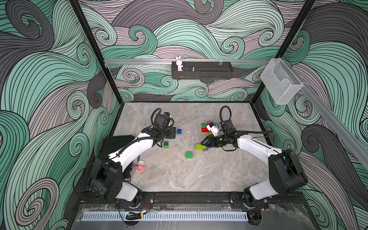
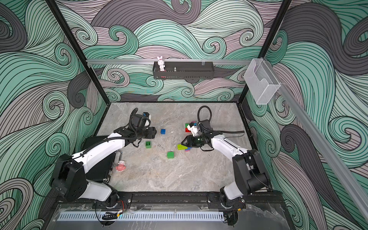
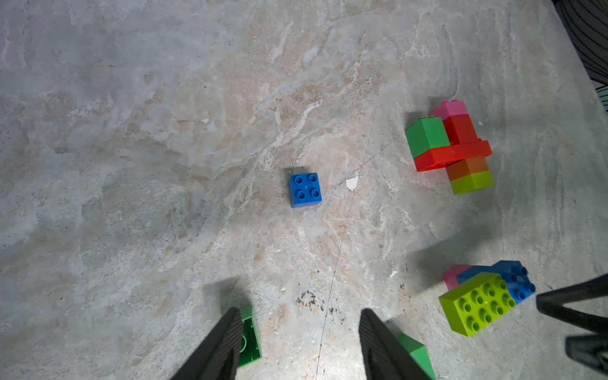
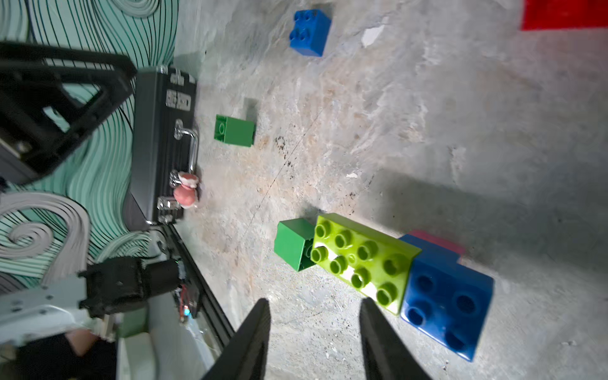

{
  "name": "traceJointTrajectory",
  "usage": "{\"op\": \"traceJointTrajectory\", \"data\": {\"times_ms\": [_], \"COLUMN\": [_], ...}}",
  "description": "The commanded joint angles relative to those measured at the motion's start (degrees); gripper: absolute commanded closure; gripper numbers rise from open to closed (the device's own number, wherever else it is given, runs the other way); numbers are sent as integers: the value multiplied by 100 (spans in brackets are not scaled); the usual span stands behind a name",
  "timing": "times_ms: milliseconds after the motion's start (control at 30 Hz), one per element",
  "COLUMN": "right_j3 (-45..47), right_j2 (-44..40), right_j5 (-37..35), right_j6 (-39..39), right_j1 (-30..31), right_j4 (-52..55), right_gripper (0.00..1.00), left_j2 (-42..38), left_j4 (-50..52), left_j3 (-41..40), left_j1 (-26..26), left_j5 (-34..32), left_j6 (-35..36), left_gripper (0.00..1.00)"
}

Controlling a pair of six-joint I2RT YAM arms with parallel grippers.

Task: Assemble the number 4 with lego
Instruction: Assemble the lego brick with the lego brick, then pick up the lego brick from the center of the board.

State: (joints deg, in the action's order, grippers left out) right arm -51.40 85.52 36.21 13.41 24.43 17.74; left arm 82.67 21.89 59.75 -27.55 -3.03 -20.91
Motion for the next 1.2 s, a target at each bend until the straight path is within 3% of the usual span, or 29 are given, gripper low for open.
{"op": "traceJointTrajectory", "data": {"times_ms": [0, 233, 300, 333, 533, 767, 1167], "right_j3": [7, -215, -379, -464, -1127, -1626, -1622], "right_j2": [-308, 46, 255, 376, 1311, 2013, 2027], "right_j5": [-746, -1885, -2191, -2319, -2975, -3140, -3164], "right_j6": [-1328, -3195, -3687, -3928, -5047, -5320, -5803], "right_j1": [786, 1978, 2140, 2207, 2507, 2572, 2621], "right_j4": [177, 489, 711, 832, 1467, 1471, 1044], "right_gripper": [47, 31, 28, 27, 21, 19, 22], "left_j2": [-234, -902, -1140, -1247, -1699, -1951, -1437], "left_j4": [549, 620, 558, 523, 562, 397, 666], "left_j3": [-48, -637, -835, -934, -1317, -1807, -1717], "left_j1": [134, 626, 720, 767, 1014, 1441, 1553], "left_j5": [-58, 578, 697, 763, 1199, 1792, 2596], "left_j6": [-491, -1056, -1057, -1065, -1147, -1338, -1129], "left_gripper": [37, 18, 4, 1, 1, 1, 5]}}
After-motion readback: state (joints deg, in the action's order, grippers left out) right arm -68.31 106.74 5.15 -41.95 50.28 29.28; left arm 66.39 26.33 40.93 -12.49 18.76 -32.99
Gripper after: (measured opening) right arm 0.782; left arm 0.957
